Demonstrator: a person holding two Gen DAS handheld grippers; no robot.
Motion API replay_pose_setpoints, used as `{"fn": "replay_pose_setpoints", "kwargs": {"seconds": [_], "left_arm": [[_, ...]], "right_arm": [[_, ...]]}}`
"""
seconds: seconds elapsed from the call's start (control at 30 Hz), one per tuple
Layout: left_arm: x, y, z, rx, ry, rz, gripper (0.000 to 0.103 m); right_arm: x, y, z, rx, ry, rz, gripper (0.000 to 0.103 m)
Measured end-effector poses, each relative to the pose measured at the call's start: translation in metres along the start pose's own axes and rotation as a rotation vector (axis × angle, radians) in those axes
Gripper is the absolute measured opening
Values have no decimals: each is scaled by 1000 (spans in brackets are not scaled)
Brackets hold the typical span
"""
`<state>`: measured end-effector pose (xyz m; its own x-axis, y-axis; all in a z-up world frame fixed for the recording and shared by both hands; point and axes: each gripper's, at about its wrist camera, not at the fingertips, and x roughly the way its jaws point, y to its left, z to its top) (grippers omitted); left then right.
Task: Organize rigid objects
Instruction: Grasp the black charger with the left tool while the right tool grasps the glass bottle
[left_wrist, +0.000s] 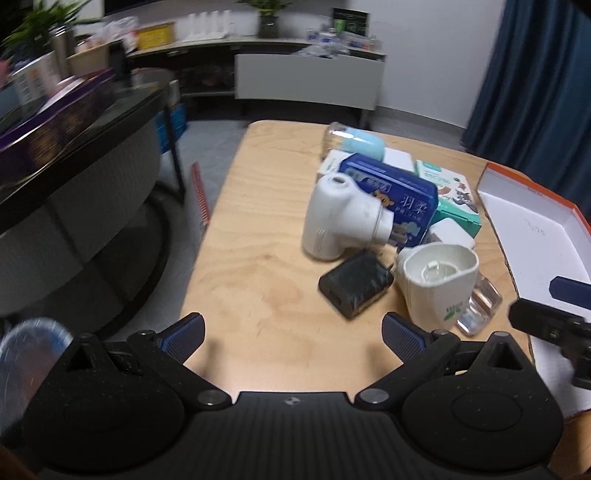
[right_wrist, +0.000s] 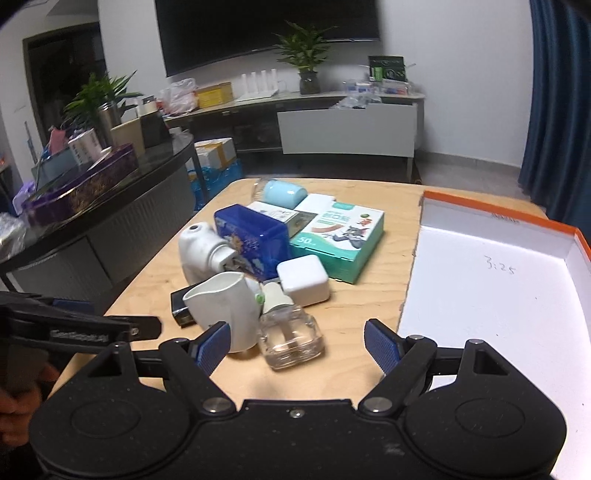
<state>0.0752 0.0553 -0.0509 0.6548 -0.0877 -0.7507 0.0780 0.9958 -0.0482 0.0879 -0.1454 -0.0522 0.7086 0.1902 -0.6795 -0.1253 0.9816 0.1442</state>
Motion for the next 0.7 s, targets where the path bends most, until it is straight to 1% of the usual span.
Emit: {"fn": "replay_pose_setpoints", "kwargs": {"seconds": [0.13,0.17,0.27,0.33,0.4,0.5,0.53,0.57,0.6,0.63,0.7], "left_arm": [[18,-5,10,72,-11,-62,103],[22,-8,11,101,-20,-67,103],[33,-17,10,202,-19,-73,97],[40,-20,9,240,-18,-83,88],[43,-19,9,224,-31,-112,85],[44,-20,8,226,-55,-131,72],[43,-21,7,228,-60,-136,66],[42,-22,8,235,-65,-133,65],[41,-24,6,244,-72,-127,57],[39,-26,5,254,-79,-128,44],[35,-28,4,253,-79,-140,36]], "right_arm": [[0,-5,1,4,5,-4,94],[0,-7,1,9,9,-2,94],[2,-13,2,25,20,3,94],[4,-16,2,31,28,5,94],[6,-18,2,37,33,11,94],[13,-17,2,39,47,26,94],[15,-17,3,34,50,30,94],[17,-16,3,30,53,26,94],[20,-17,3,28,58,22,94],[23,-17,4,31,64,24,94],[28,-18,5,32,79,26,94]]}}
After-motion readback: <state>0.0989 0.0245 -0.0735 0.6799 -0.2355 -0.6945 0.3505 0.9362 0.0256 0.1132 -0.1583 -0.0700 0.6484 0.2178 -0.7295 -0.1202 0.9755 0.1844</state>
